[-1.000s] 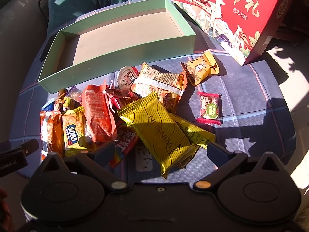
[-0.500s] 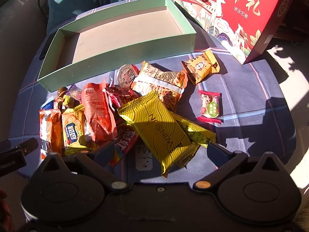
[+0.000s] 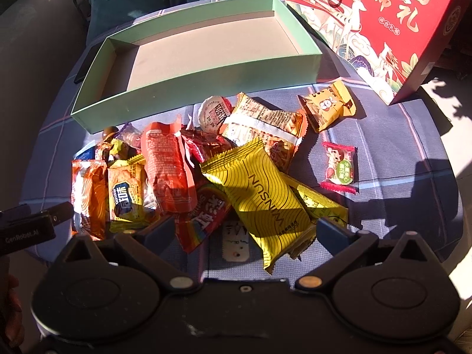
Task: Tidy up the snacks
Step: 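Move both grippers toward the snack pile beside the green box, then grasp the orange wafer bar with left gripper while right grasps yellow biscuit pack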
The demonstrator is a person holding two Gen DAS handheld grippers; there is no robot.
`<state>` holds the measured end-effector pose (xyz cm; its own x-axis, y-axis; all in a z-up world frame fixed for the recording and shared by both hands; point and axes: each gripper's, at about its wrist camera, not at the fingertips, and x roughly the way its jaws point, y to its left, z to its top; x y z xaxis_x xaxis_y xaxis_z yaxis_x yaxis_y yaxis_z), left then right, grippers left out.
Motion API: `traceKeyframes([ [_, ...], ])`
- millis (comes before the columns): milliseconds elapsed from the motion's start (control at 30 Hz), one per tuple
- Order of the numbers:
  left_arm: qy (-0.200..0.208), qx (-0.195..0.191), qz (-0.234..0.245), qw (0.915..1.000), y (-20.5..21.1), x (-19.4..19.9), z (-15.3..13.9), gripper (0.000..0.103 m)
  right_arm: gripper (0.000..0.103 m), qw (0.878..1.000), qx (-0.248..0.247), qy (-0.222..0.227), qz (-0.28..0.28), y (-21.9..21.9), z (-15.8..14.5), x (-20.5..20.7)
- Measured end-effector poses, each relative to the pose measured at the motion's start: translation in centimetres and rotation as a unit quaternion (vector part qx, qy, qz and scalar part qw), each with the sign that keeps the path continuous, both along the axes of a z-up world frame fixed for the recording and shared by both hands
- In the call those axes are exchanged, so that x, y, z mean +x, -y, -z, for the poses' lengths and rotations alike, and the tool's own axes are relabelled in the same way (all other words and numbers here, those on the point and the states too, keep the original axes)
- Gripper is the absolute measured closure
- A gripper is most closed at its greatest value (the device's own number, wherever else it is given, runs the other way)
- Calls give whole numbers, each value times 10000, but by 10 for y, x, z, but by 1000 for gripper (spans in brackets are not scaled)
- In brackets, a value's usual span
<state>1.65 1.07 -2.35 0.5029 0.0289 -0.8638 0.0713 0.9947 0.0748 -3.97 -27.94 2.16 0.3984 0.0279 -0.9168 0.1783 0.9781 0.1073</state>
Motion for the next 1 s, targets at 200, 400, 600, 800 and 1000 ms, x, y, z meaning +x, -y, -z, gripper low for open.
traceKeyframes([
  [200, -120, -273, 123, 9995, 4, 17, 16, 0, 0, 9957, 119, 624, -676, -18, -9, 7],
  [400, -311, -696, 354, 9965, 12, 19, 29, 51, 0, 9934, 482, 542, -886, -32, -13, 29],
  [600, -226, -722, 100, 9971, -17, 20, 28, 49, 2, 9871, 1108, 398, -1089, -52, -4, 52],
  [800, -303, -441, -196, 9984, -51, 17, 26, 23, 39, 9807, 1241, 93, -1508, -91, 15, 66],
  [1000, -589, -647, -313, 9957, -60, 13, 36, 16, 40, 9829, 1053, -205, -1496, -106, 33, 72],
])
